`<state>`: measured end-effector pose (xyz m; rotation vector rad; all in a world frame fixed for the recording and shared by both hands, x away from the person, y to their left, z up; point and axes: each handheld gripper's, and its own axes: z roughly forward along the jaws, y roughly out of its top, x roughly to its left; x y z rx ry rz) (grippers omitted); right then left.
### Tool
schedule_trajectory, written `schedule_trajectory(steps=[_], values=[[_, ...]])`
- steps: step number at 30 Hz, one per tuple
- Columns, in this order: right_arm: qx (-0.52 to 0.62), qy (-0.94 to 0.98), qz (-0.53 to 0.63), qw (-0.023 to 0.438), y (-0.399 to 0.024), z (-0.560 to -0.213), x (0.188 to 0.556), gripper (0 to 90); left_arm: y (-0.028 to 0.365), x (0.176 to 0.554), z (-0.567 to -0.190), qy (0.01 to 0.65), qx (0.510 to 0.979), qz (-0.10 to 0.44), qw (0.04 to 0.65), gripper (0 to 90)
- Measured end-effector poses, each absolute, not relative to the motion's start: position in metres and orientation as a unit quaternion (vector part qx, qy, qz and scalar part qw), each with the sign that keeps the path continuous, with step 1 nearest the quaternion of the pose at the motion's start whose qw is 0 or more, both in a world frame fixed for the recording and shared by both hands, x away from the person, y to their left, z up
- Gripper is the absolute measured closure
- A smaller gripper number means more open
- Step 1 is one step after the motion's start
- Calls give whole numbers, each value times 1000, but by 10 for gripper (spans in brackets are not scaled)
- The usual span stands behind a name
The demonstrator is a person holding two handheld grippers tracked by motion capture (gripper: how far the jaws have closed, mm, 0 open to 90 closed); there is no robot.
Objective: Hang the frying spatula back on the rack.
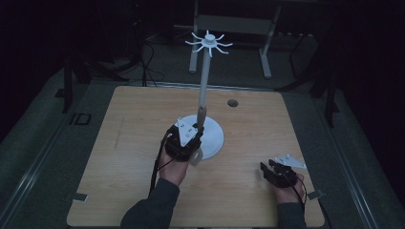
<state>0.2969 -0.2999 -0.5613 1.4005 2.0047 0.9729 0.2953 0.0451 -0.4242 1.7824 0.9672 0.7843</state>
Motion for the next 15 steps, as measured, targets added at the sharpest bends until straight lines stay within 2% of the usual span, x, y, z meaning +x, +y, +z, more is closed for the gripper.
schedule_trajectory(steps=[15], values=[[515, 737, 357, 252, -300, -562, 297, 578, 40, 300, -406, 392, 710, 334, 480, 750]])
